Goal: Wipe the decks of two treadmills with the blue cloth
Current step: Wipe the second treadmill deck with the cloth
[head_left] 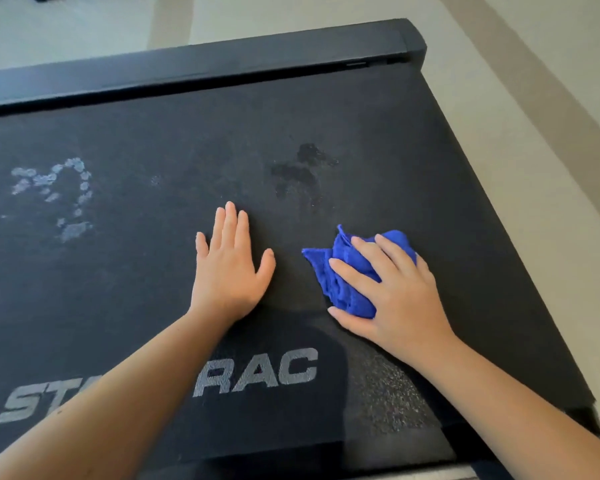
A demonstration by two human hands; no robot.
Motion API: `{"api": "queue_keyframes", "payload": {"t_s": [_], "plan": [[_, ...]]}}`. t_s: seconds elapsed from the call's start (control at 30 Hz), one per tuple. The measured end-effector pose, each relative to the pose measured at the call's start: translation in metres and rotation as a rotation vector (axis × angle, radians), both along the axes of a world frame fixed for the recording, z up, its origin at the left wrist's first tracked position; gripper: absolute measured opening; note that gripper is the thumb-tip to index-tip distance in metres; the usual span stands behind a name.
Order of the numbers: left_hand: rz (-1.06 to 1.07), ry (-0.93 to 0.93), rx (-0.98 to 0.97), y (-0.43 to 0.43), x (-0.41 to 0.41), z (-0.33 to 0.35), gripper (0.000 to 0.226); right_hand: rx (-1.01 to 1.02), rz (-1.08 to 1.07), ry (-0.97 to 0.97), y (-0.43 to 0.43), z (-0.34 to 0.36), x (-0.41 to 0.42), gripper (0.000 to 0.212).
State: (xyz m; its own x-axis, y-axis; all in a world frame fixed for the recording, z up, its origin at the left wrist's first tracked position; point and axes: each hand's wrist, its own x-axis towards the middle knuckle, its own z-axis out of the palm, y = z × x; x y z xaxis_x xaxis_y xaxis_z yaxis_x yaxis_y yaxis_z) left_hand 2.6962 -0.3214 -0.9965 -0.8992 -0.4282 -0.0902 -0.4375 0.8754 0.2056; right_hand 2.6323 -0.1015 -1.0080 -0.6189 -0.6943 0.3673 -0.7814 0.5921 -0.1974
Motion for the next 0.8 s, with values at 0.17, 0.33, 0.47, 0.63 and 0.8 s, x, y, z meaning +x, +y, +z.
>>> {"api": "queue_keyframes", "payload": {"t_s": [0.17,0.33,0.47,0.63,0.8], "plan": [[-0.001,0.006,0.002,-0.001,-0.001,-0.006,0.082,-0.039,0.042,-0.016,-0.057,-0.003,-0.061,0.055],[-0.016,-0.016,-0.013,-0.005,-0.001,-0.005,0.085,0.053,-0.118,-0.186,-0.133,0.005,-0.144,0.058],[-0.019,-0.025,0.013,-0.005,-0.001,-0.002,0.085,0.122,-0.201,-0.220,-0.161,0.009,-0.161,0.057],[-0.014,-0.004,0.028,-0.004,-0.001,-0.002,0.086,-0.017,-0.066,-0.062,-0.096,0.003,-0.080,0.058],[-0.018,0.007,0.029,-0.003,-0.001,-0.004,0.084,-0.015,0.046,-0.017,-0.069,-0.001,-0.066,0.057]]}}
